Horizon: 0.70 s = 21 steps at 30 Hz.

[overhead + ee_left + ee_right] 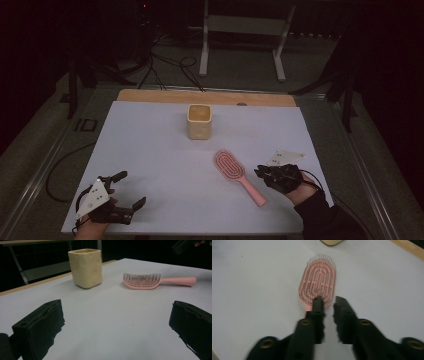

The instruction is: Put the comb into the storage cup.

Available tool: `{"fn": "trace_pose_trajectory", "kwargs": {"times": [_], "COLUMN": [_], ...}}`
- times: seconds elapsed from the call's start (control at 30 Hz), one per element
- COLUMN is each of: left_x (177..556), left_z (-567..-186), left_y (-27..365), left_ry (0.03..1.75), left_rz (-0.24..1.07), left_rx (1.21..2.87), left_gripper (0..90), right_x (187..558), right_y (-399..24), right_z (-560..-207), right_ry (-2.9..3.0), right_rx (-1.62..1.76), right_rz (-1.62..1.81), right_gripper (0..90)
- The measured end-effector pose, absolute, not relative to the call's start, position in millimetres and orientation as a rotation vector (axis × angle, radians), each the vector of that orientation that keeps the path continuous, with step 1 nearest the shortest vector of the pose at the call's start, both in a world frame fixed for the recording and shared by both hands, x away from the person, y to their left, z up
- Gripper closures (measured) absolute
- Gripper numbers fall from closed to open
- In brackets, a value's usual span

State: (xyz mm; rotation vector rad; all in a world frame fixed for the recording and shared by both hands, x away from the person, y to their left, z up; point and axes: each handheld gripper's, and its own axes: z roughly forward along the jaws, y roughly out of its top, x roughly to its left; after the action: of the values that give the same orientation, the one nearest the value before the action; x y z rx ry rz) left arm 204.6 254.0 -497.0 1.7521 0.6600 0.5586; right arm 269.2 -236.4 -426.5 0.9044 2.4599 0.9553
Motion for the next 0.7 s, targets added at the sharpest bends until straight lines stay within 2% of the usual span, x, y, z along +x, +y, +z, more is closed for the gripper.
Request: {"fn": "trace_pose_trajectory", "kwargs": {"times": [0.03,0.07,0.13,0.17,0.2,0.27,0.5,0.63,0.7], "left_x": [204.2,204.1,204.5,204.7,204.6,204.5,204.6,204.5,204.8], "left_z": [-497.0,-497.1,-497.1,-497.1,-497.2,-497.3,-497.1,-497.3,-497.1], "left_y": [253.9,253.9,254.2,254.4,254.5,254.7,254.5,254.8,254.7], "left_ry": [0.658,0.658,0.657,0.659,0.660,0.657,0.657,0.659,0.659], "left_rz": [0.561,0.561,0.558,0.556,0.555,0.558,0.554,0.554,0.555], "left_rx": [1.753,1.754,1.753,1.750,1.748,1.753,1.748,1.748,1.748], "left_gripper": [0.0,0.0,0.0,0.0,0.0,0.0,0.0,0.0,0.0], "right_x": [269.2,269.9,270.8,270.8,272.1,273.9,281.5,287.6,291.3], "right_y": [-233.5,-228.4,-224.3,-224.3,-221.0,-217.2,-211.4,-207.1,-204.5], "right_z": [-427.5,-430.3,-432.9,-432.9,-435.2,-437.9,-447.0,-456.9,-462.3], "right_ry": [2.459,2.461,2.458,2.458,2.470,2.483,2.576,2.620,2.661], "right_rx": [0.910,0.926,0.945,0.945,0.952,0.969,1.011,1.061,1.097], "right_rz": [0.954,0.955,0.954,0.954,0.949,0.934,0.900,0.830,0.802], "right_gripper": [68.8,54.2,43.0,43.0,32.1,22.8,23.7,13.6,13.8]}}
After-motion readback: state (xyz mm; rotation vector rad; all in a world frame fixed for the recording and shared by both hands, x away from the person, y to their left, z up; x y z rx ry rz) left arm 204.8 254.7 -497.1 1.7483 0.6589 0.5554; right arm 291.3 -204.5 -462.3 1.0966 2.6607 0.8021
